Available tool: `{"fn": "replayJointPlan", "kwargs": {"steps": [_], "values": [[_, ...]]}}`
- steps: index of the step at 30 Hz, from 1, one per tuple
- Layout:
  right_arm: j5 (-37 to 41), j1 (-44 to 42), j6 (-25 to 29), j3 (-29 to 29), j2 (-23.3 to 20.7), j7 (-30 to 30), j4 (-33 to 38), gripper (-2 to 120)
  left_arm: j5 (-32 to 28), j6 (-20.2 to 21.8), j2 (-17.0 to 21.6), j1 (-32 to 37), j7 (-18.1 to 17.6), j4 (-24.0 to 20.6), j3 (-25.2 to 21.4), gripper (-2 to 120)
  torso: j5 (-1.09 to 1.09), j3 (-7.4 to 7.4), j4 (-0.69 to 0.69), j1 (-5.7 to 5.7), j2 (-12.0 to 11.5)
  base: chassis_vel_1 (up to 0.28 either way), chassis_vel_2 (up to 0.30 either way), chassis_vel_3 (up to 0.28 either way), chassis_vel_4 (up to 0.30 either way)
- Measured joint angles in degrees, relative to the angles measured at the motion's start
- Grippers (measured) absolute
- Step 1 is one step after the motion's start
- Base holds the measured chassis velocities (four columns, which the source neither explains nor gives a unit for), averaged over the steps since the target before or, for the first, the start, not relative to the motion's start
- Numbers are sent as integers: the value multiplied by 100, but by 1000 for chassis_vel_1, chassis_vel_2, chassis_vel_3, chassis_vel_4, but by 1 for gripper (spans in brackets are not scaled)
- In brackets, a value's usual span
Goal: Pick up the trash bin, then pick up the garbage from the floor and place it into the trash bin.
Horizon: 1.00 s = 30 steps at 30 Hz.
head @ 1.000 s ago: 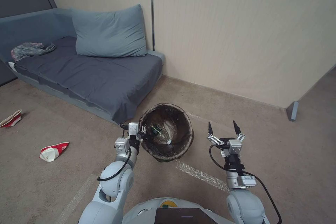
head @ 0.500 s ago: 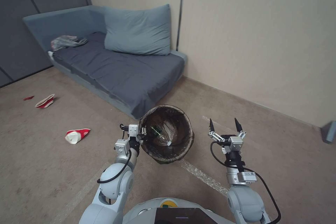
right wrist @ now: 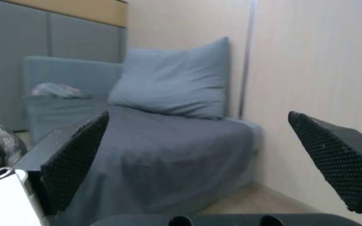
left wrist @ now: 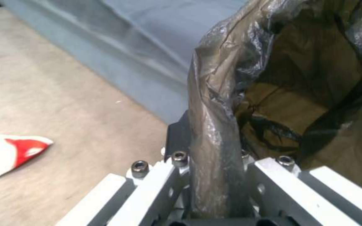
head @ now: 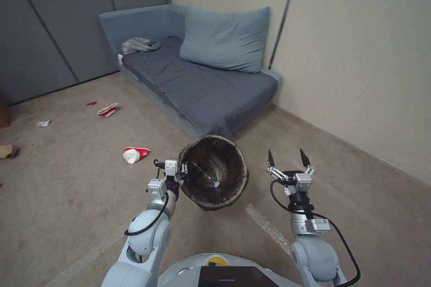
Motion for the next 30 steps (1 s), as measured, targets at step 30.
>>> {"fn": "replayJointPlan", "kwargs": {"steps": [30], "values": [[27,74,255,10,28,-93,-246,100,42,-10,0,-3,7,-9,-8,2,0,0,0,0,0,124,123,126,122]]}}
